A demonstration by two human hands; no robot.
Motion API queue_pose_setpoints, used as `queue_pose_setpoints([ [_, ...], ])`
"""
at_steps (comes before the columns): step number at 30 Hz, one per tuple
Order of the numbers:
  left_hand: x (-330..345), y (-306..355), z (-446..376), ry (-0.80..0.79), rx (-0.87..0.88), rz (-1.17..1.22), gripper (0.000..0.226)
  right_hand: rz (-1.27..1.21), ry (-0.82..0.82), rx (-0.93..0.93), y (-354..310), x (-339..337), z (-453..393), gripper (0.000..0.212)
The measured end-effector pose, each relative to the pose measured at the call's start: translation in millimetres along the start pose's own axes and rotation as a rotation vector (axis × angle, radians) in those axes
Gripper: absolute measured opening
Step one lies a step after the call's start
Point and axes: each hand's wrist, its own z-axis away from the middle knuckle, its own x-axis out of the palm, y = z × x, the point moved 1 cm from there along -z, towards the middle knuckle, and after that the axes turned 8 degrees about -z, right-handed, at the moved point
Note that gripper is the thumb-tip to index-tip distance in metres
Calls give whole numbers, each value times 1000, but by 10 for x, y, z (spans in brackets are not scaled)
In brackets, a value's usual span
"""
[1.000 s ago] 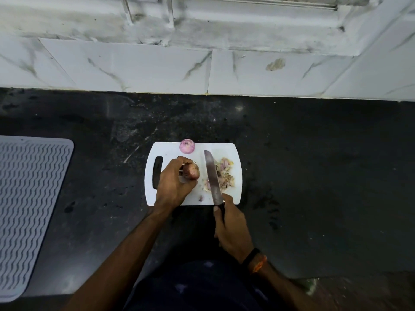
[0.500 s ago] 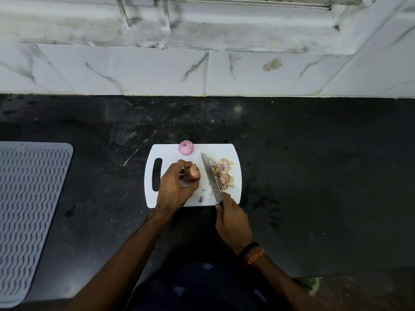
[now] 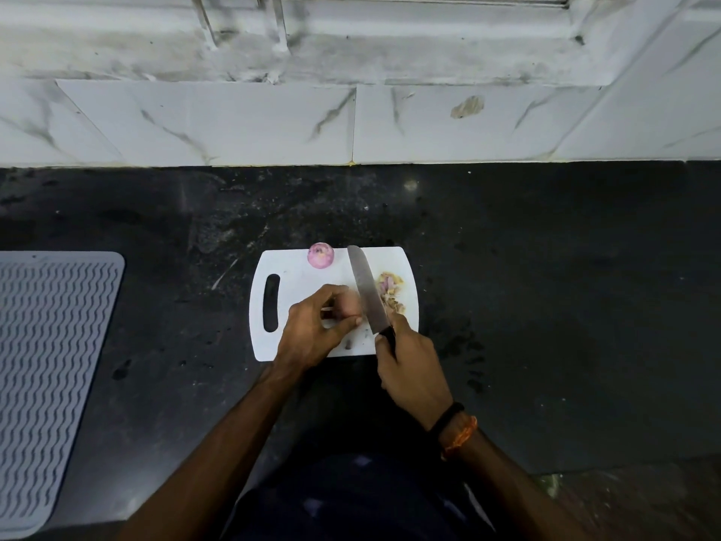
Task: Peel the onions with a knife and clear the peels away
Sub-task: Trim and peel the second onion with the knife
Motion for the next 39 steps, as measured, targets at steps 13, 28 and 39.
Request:
queue_pose_setpoints([
  [13,-23,-39,-62,-39,-43,20,48,122,-68,10,-122,41,-42,45],
  [28,-38,-129,-182,-30,-37,107,45,369,-177,45,-273,58,-100,41],
  [39,-87,-85,-244,-95,12,64,39,311,-157,91,-249,111,-94,41],
])
